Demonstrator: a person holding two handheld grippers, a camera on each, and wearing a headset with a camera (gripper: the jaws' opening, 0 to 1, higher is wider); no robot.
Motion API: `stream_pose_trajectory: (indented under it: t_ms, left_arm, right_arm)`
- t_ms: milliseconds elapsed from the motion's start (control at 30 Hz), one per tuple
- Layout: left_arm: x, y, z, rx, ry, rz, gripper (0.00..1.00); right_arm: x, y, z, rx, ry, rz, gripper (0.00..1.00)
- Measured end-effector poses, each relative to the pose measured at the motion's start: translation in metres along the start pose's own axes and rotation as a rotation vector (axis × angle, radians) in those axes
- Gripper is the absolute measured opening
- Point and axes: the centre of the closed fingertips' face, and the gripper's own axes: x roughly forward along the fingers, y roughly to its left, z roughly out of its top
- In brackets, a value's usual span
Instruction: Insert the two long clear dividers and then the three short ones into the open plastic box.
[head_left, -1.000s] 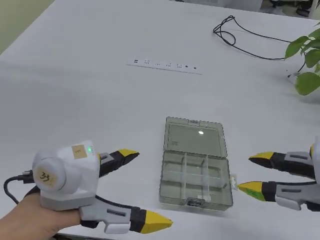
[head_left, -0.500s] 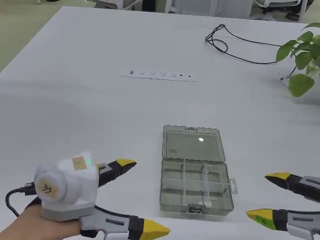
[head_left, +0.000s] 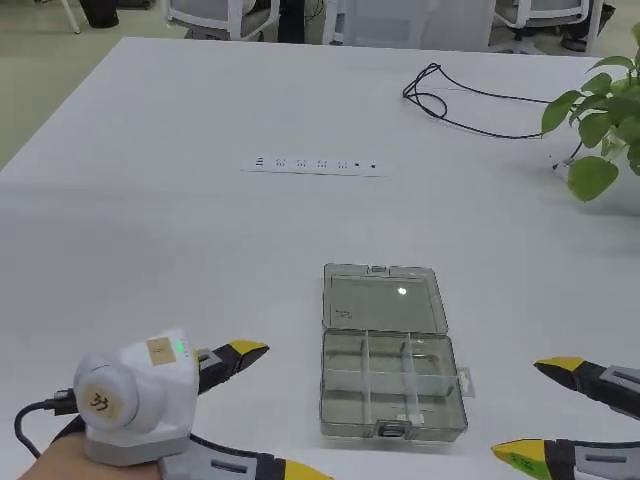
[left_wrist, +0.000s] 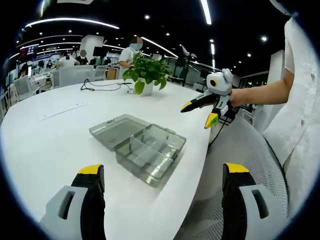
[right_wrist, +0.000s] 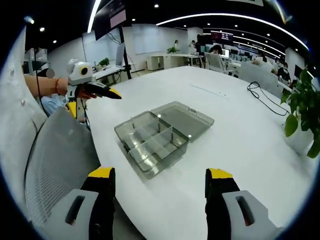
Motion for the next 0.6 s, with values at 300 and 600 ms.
stream_pose_trajectory:
  t_ms: [300,600]
  left_arm:
    - [0.0005,0.0010,-0.0045,-0.005,0.006,0.004,1.00]
    - [0.0006,0.0016,-0.0054,-0.006,0.005,0.005,1.00]
  right_arm:
    - [0.0007,-0.0006,-0.0018,0.000,-0.003,0.005,0.74]
    - [0.0024,0.0008,-0.0022,-0.005,0.000,0.013,0.75]
